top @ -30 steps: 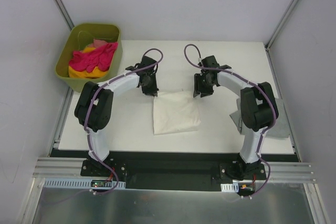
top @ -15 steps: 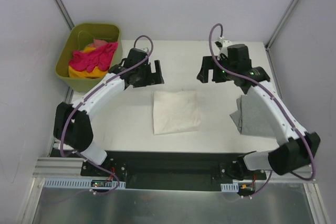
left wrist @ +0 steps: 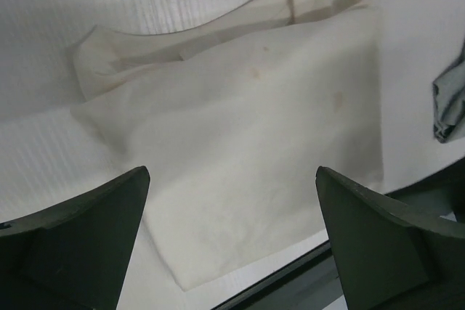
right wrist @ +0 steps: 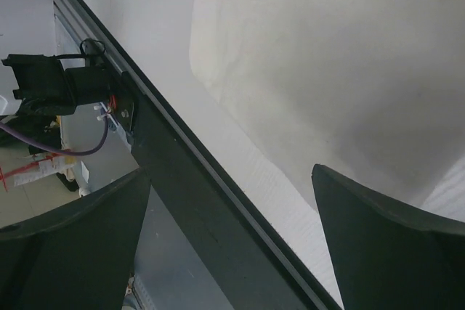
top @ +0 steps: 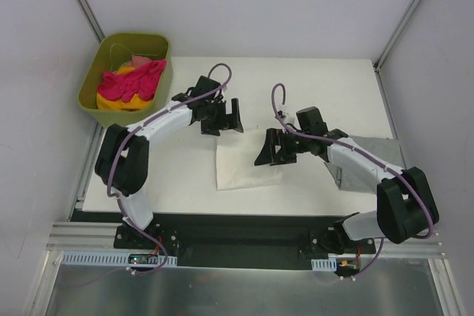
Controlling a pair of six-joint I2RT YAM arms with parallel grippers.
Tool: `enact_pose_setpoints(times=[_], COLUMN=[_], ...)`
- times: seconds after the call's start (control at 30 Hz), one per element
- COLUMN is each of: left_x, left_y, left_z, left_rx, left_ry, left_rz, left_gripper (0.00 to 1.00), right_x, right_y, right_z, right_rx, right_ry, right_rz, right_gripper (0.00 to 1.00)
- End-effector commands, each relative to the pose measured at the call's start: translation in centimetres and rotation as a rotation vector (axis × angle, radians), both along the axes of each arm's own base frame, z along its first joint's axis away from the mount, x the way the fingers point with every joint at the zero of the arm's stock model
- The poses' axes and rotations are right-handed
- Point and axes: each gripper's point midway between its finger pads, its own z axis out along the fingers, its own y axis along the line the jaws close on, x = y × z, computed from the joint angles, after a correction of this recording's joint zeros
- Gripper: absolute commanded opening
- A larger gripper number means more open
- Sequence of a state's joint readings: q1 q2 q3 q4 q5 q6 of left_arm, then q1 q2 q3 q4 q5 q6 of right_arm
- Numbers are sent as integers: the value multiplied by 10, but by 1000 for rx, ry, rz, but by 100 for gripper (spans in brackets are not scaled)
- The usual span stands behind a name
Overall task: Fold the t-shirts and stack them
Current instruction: Fold the tshirt
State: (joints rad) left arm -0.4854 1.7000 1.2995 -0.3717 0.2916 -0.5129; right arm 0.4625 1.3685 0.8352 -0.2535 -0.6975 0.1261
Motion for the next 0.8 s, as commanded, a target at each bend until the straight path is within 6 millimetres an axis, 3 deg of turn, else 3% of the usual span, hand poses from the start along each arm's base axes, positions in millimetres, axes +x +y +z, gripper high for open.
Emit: enact_pose_setpoints(times=[0.0,0.23,0.4,0.5,0.6,0.63,0.67,0.7,0.73,0.77], left_x=[11,15,13,14,17,17,18,19,16,15], left_y=[-20,1,2,1,5,6,8,10,12,14], left_z=[-17,-65,-80,-72,-47,-29,-19,-9,12,21], left_rx=[-33,48,51,39,35,24,22,21,3,-2], left_ry=[60,146,188,171,100,51,23,-7,-59,-83], left_rz=[-28,30,26,21,22,18,22,28,28,31], left_gripper=[99,99,99,99,99,99,99,99,99,99], right_x=[9,10,27,42,54,47,53,61,58,60], right_y=[17,1,-2,5,-3,-11,-13,-23,-34,-42], right_z=[1,-59,-75,-50,-2,21,46,57,84,99], right_rx=[86,19,13,38,-24,-50,-67,-126,-144,-169], right_ry=[-61,46,52,-16,-177,-238,-334,-396,-472,-529], right_rz=[75,32,-17,-12,-9,-4,3,-51,-95,-141], right_gripper=[97,97,97,97,97,97,97,97,97,97])
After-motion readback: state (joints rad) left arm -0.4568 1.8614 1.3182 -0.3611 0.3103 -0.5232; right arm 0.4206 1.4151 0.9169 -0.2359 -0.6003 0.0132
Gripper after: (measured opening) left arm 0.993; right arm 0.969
